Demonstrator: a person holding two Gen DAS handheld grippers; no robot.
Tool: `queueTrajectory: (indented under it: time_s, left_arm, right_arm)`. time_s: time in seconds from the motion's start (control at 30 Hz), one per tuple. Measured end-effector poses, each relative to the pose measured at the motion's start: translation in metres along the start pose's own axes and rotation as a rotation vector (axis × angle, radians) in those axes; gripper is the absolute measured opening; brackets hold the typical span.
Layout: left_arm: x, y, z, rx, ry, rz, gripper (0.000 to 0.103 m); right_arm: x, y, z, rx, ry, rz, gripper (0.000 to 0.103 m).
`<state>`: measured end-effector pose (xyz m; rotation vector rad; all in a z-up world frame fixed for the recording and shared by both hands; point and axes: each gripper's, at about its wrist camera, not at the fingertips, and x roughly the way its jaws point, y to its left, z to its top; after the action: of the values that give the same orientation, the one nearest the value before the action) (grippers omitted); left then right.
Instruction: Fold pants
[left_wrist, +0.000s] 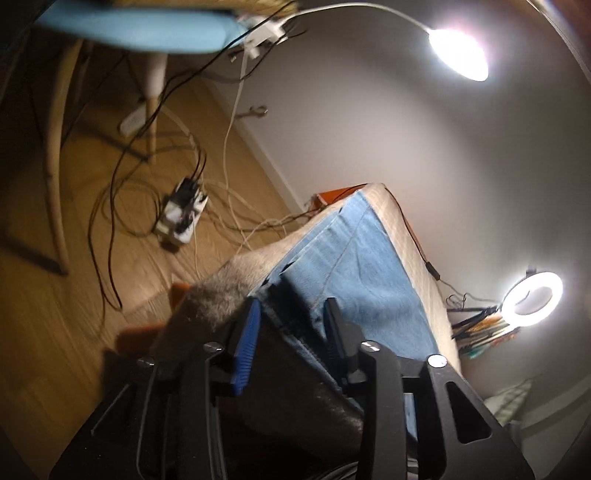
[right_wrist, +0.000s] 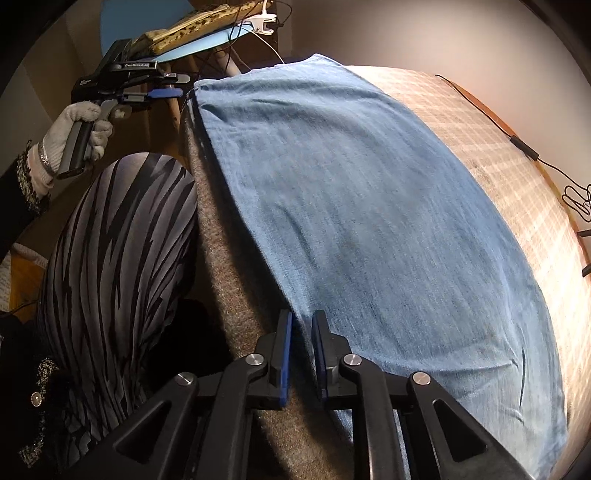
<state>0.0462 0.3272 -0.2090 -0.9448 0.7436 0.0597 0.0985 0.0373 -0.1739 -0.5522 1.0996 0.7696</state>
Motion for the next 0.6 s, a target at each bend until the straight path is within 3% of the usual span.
queueTrajectory:
  time_s: [0.13, 0.27, 0.4, 0.5, 0.6]
  left_arm:
    - [0.015, 0.014, -0.002, -0.109, 0.032, -0.002, 0.038]
    - [0.013, 0.013, -0.004, -0.139, 0.005, -0.055, 0.038]
    - [0.007, -0.003, -0.001, -0.089, -0.022, -0.09, 0.038]
    - [0.012, -0.01, 0.003, -0.059, -0.01, -0.053, 0.046]
    - [0.019, -0.012, 0.005, -0.068, -0.007, -0.023, 0.046]
  right_arm:
    - [-0.002, 0.001, 0.002, 0.01, -0.008, 0.0, 0.019]
    - [-0.004, 0.005, 0.003, 0.004, -0.011, 0.001, 0.021]
    - [-0.006, 0.003, 0.001, 0.017, -0.012, -0.002, 0.021]
    - [-0.007, 0.002, 0.003, 0.027, -0.019, 0.001, 0.021]
    - [-0.008, 0.002, 0.002, 0.029, -0.02, 0.001, 0.022]
